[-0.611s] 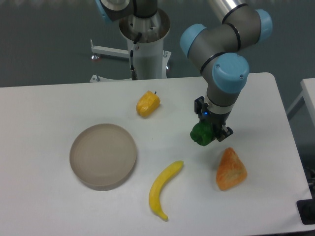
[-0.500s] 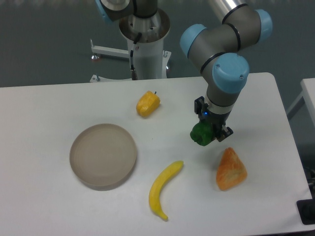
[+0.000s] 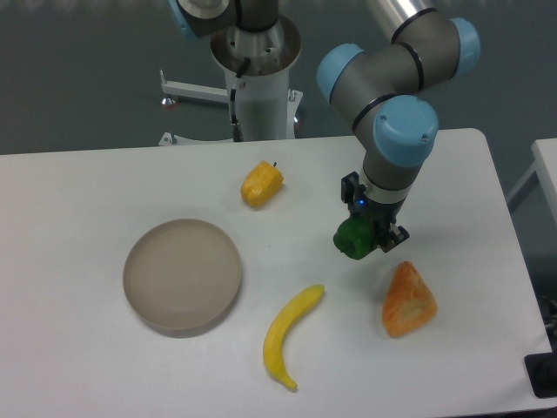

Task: Place the green pepper on the plate
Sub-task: 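Carry the green pepper over to the clear round plate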

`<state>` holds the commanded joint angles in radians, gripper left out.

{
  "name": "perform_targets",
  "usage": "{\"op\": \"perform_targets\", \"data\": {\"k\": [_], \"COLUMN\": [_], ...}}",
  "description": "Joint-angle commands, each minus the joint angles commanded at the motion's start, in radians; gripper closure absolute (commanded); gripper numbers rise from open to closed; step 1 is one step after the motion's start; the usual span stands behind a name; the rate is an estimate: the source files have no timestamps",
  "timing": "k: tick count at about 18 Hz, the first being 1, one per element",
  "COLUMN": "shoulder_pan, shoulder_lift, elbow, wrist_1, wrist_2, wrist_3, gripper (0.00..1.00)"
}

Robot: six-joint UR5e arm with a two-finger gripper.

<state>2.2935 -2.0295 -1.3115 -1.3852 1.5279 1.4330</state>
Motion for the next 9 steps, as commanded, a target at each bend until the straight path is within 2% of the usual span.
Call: {"op": "perform_targets", "data": {"k": [3, 5, 9], "shoulder_pan": [-0.075, -0.147, -0.262], "shoulder_lift": [0.0, -0.011, -0.018], "elbow": [0.0, -0.018, -0.051], "wrist_1": [0.011, 0.043, 0.052], "wrist_2": [0.0, -0.002, -0.005], "wrist_3": [-0.116, -0.208, -0.337], "gripper": [0.89, 0.88, 0.88]}}
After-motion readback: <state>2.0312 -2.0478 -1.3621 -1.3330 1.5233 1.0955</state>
